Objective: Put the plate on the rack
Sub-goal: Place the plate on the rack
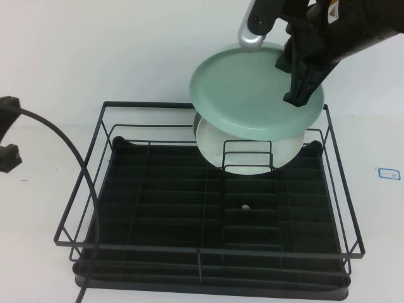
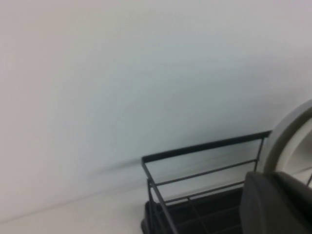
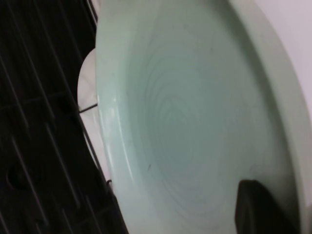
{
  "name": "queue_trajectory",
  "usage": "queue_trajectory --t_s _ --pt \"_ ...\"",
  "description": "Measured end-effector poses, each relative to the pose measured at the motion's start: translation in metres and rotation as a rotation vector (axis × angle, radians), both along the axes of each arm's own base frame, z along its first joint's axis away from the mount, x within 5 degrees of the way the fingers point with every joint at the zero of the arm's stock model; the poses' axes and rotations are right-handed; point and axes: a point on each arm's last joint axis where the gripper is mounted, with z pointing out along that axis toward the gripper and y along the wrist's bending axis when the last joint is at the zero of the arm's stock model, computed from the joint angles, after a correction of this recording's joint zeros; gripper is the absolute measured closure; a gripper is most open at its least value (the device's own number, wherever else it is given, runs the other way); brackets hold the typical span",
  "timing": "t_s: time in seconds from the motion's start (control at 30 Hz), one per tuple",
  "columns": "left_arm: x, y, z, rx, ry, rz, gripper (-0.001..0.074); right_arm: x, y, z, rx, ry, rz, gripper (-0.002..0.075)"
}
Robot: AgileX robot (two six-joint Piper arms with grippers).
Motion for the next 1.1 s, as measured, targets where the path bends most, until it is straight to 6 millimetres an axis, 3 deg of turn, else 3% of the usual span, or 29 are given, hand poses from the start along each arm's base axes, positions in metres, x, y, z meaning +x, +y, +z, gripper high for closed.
queue_trajectory --t_s 0.13,0.4,0.63,0.83,1.1 --pt "-0.003 -0.004 0.004 0.01 -0.021 -0.009 0.0734 0.003 0.002 -0.003 0.002 -0.008 0.003 0.0605" --pt "-0.013 -0.013 0.012 0.054 -0.071 -0.039 0.0734 0.013 0.016 -0.026 -0.051 0.016 0.027 0.0605" --pt "-0.013 -0.009 0.014 0.064 -0.073 0.015 0.0734 0.019 0.017 -0.034 -0.108 0.003 0.032 0.0606" --pt "-0.011 -0.004 0.02 -0.066 -0.094 0.091 0.0734 0.021 0.02 -0.041 -0.117 0.018 0.034 0.0606" --pt "-0.018 0.003 0.029 -0.044 -0.121 0.195 0.0734 0.031 0.026 -0.069 -0.175 0.084 0.045 0.0606"
